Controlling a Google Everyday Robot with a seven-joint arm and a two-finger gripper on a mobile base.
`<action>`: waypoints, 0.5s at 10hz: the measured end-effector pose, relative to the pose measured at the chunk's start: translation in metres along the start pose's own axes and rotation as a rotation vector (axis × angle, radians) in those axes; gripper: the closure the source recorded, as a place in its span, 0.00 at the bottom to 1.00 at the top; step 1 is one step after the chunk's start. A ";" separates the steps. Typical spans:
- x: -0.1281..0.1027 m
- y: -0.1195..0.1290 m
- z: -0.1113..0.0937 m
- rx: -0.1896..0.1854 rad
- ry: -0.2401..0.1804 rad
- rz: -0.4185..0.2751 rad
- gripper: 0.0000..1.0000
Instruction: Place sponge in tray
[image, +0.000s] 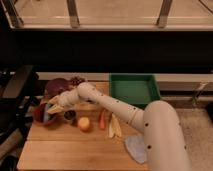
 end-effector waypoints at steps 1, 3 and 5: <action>-0.007 -0.001 -0.002 0.001 0.000 -0.015 1.00; -0.020 -0.004 -0.007 0.010 -0.005 -0.040 1.00; -0.023 -0.005 -0.013 0.032 -0.022 -0.043 1.00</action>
